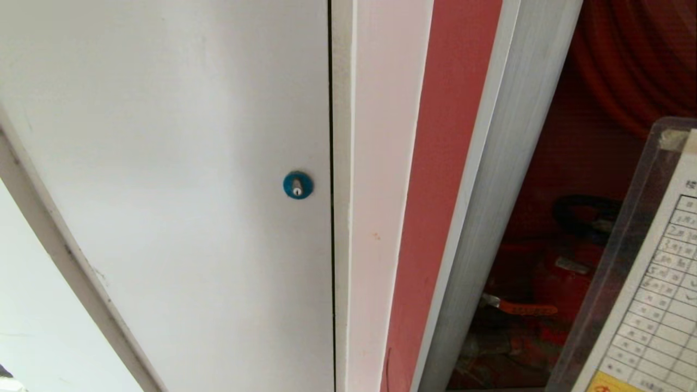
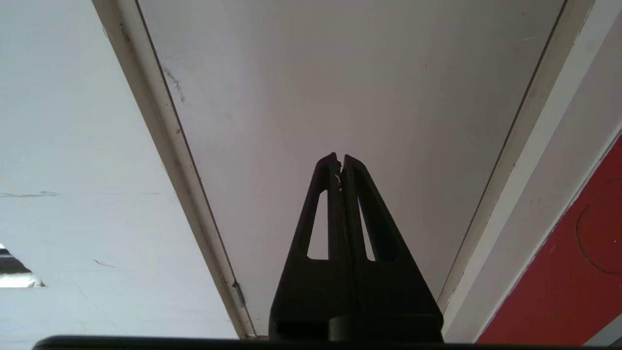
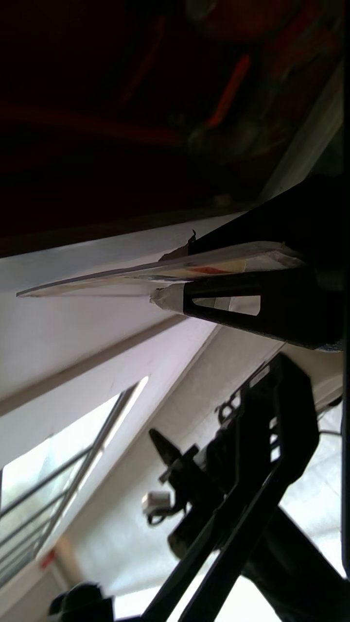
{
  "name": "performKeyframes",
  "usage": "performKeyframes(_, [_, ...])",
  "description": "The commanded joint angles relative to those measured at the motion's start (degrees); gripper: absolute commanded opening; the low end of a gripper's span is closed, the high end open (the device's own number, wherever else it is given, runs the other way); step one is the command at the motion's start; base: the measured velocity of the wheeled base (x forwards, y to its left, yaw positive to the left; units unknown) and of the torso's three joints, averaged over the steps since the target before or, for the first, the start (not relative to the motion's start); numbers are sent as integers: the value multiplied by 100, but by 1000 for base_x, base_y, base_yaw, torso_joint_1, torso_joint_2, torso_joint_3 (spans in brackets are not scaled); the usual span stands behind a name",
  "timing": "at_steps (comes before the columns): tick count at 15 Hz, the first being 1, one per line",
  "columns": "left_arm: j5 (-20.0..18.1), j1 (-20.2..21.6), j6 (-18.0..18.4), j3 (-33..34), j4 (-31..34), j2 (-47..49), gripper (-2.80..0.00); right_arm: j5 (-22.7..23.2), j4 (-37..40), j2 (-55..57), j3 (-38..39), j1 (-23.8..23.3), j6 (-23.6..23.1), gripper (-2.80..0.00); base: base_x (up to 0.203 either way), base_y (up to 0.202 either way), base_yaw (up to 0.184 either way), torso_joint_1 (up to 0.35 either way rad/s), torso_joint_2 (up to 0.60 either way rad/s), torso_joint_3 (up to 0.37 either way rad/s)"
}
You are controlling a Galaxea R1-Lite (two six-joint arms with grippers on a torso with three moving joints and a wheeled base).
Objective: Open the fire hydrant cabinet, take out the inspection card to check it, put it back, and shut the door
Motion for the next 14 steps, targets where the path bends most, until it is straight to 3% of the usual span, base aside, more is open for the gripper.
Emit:
performKeyframes(1, [0, 2, 8, 44, -5, -1, -280, -373, 777, -170, -374, -52, -401, -280, 0, 0, 0, 0, 0, 0])
performKeyframes(5, [0, -7, 0, 44, -5, -1, -280, -1651, 1851, 99, -1182, -48, -1447, -280, 0, 0, 0, 0, 0, 0])
performKeyframes(9, [0, 2, 8, 44, -5, -1, -280, -2156, 2140, 119, -1363, -47, -2159, -280, 0, 0, 0, 0, 0, 0])
performKeyframes(14, [0, 2, 0, 35, -5, -1, -280, -3287, 2195, 207, -1456, -52, -3716, -280, 0, 0, 0, 0, 0, 0])
